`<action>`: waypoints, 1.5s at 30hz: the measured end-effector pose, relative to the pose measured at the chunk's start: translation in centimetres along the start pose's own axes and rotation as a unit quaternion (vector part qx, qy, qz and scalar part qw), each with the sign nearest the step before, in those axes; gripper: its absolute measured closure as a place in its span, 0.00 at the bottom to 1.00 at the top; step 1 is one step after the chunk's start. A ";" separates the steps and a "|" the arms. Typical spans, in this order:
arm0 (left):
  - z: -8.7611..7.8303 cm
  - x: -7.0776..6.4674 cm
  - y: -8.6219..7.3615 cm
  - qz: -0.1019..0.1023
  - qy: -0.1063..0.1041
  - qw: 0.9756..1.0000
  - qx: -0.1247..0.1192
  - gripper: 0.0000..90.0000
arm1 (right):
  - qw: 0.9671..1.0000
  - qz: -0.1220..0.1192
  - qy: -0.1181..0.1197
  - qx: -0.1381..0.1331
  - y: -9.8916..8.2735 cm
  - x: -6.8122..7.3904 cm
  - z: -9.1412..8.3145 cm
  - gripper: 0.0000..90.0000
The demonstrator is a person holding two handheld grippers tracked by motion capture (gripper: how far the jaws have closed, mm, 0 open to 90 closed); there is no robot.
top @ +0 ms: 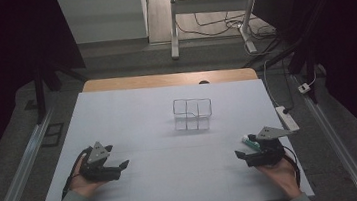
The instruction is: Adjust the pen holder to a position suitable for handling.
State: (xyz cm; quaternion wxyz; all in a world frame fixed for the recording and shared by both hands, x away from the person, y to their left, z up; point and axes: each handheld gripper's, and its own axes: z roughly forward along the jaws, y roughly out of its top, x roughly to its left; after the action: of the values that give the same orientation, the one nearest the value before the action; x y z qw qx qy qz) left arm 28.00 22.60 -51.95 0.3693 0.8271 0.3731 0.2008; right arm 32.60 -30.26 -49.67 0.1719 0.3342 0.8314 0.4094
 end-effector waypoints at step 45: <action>0.1 0.3 -0.1 -0.033 -0.005 0.999 -0.003 0.22 | 1.000 0.018 -0.007 -0.006 2.3 -0.6 0.5 0.26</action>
State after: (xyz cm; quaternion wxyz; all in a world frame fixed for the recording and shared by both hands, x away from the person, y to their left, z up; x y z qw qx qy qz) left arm 28.27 22.81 -52.07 0.3804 0.8144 0.3971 0.1855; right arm 34.28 -29.34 -48.12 0.1723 0.3512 0.8215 0.4149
